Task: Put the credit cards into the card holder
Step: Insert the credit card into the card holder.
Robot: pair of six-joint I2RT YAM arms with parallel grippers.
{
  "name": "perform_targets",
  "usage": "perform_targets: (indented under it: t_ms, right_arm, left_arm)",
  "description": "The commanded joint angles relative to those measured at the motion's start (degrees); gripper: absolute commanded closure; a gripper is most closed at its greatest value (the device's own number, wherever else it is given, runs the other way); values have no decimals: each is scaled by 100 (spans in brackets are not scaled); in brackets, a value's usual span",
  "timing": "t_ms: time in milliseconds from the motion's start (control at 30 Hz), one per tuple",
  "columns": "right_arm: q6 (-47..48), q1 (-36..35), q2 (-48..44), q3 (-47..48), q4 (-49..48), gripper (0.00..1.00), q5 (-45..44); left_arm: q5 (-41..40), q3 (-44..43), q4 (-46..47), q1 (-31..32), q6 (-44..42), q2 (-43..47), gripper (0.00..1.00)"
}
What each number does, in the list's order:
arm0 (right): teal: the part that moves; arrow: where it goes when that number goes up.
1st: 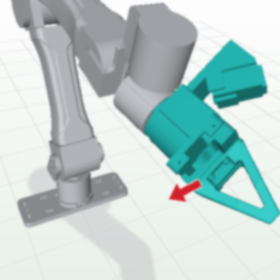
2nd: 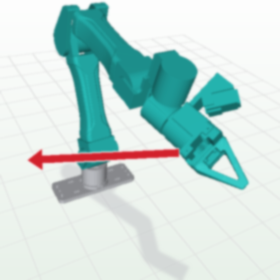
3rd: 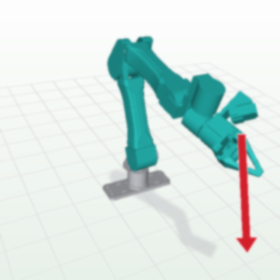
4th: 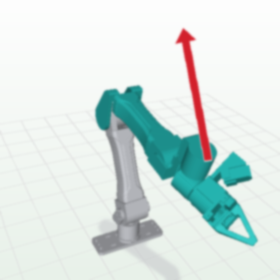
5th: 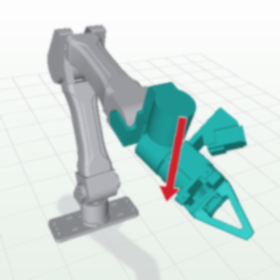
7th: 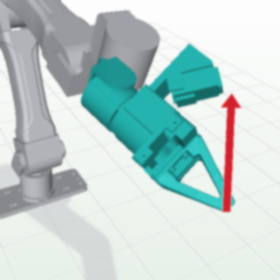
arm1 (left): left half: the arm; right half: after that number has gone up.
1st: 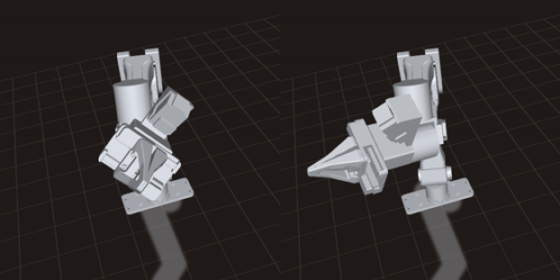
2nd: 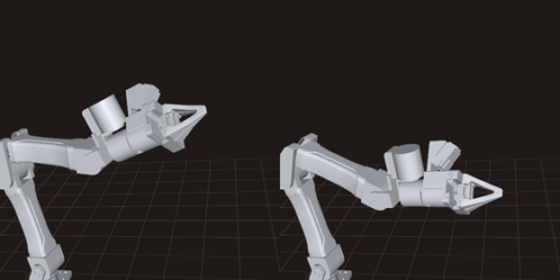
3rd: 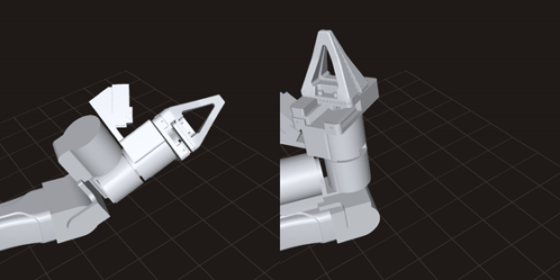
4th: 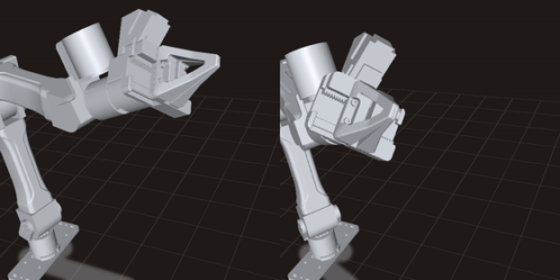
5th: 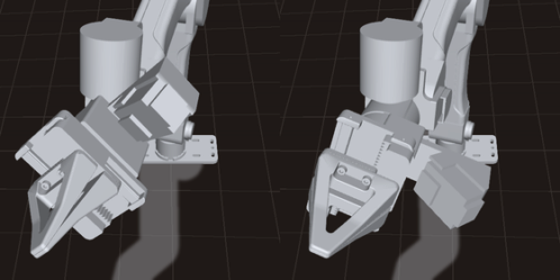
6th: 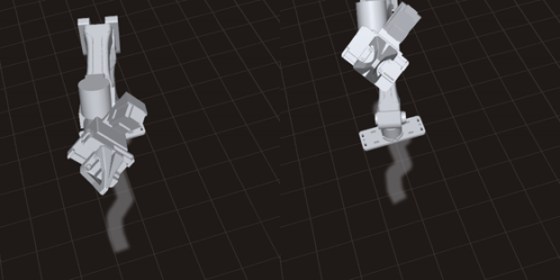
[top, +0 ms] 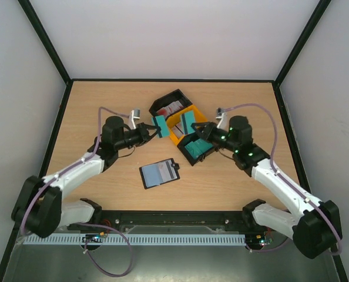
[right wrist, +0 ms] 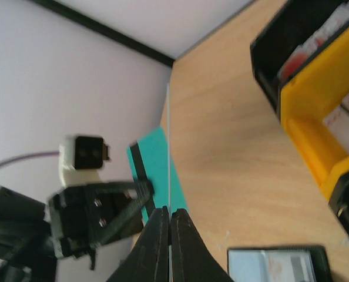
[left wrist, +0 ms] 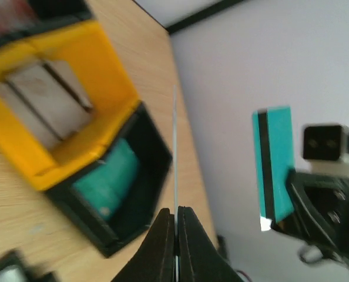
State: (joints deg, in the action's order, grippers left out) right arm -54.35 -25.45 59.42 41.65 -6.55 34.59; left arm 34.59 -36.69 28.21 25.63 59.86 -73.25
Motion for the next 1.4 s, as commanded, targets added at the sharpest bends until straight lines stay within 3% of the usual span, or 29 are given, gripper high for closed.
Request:
perform_targets:
  t_ms: [0, 200, 433, 633, 1367]
  right_arm:
    - [370, -970, 261, -334, 241, 98, -1044]
    - [72, -2397, 924, -909, -479, 98, -1892]
    - [-151, -3058, 1499, -1506, -1546, 98, -2223]
    - [-93, -3167, 2127, -1604, -2291, 98, -2165]
    - [-311, -3180, 3643, -1965, -4171, 98, -1721]
  left_arm:
    - [-1639, 101, -2489, -48, -1477, 810, 97]
    - [-1858, 939, -3538, -27, -1157, 1989, 97]
    - [-1619, 1868, -4602, 21, -656, 3101, 97]
    - [-1412, 2027, -5007, 37, -596, 3206, 97]
    - [-479, 2350, -4728, 41, -962, 2649, 97]
